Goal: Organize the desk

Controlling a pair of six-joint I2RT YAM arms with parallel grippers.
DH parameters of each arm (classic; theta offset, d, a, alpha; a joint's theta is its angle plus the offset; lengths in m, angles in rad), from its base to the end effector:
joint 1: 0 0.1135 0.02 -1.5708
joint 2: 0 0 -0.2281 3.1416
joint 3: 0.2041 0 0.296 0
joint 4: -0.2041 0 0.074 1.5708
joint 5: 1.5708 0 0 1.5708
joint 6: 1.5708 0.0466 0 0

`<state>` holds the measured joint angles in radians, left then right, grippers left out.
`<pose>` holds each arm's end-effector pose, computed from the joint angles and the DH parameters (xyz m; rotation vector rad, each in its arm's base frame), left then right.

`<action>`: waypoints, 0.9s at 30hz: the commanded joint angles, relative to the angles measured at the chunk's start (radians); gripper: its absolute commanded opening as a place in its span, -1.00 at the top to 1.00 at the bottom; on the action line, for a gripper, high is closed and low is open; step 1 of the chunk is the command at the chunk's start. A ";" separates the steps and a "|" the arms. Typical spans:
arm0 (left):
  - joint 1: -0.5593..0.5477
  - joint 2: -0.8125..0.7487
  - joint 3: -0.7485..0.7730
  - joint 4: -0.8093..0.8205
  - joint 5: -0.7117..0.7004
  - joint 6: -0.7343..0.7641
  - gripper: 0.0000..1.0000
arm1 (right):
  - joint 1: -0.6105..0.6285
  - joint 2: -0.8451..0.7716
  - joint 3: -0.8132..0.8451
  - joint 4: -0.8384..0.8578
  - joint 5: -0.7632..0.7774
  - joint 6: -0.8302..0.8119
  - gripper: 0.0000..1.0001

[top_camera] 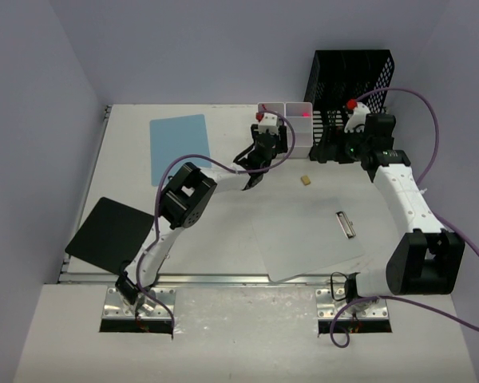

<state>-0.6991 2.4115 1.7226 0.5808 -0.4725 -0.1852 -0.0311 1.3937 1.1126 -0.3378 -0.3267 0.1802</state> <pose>0.4474 -0.3484 0.1152 0.0740 1.6726 -0.2723 0.3714 0.0034 0.2467 0.0457 2.1856 0.4416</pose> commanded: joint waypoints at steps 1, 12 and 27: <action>0.001 -0.034 0.029 0.034 0.021 -0.011 -0.24 | -0.007 -0.035 0.015 0.020 -0.014 -0.031 -0.98; 0.021 -0.331 -0.030 -0.087 0.118 0.024 -0.37 | -0.003 -0.025 0.046 -0.041 0.000 -0.169 -0.98; 0.423 -0.903 -0.269 -0.780 0.650 -0.094 -1.00 | 0.241 0.419 0.349 -0.416 0.185 -0.223 -0.35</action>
<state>-0.2638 1.5963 1.5497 -0.0891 0.0330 -0.2855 0.2131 1.7210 1.3479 -0.6434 -0.2054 -0.0631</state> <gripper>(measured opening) 0.994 0.687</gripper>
